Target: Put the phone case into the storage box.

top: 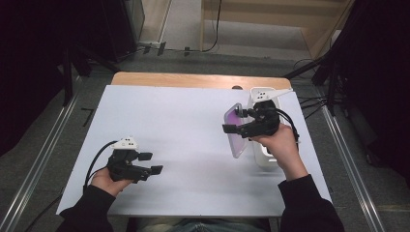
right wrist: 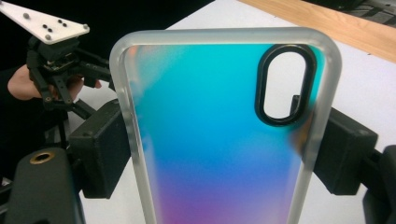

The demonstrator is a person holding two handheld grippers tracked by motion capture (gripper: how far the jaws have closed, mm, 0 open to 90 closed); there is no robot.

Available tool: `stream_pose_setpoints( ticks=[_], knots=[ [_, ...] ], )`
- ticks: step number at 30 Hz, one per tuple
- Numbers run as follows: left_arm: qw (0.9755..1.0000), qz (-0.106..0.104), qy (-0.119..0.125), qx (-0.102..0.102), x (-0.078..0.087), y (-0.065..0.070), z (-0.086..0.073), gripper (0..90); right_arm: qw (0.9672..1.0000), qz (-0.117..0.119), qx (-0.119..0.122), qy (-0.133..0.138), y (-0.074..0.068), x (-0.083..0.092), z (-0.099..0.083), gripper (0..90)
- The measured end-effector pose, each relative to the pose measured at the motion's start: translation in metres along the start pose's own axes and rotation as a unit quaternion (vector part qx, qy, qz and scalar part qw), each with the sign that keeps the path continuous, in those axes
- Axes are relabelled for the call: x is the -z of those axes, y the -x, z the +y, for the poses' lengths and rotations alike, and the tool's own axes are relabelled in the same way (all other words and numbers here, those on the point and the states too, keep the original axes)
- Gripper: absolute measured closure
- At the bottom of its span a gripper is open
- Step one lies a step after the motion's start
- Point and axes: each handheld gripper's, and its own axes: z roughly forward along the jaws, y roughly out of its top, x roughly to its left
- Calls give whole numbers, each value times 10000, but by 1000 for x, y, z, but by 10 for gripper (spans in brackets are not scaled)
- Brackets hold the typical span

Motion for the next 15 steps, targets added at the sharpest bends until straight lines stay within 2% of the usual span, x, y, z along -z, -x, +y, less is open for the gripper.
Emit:
stream_pose_setpoints(
  ticks=[9,15],
  knots=[
    [9999,16,31,94,3,-2,-4,292,9998,-190,-65,52,10,8,1,156],
    [10000,36,18,85,4,-2,-4,292,9994,-279,-175,143,19,18,0,156]
  ],
)
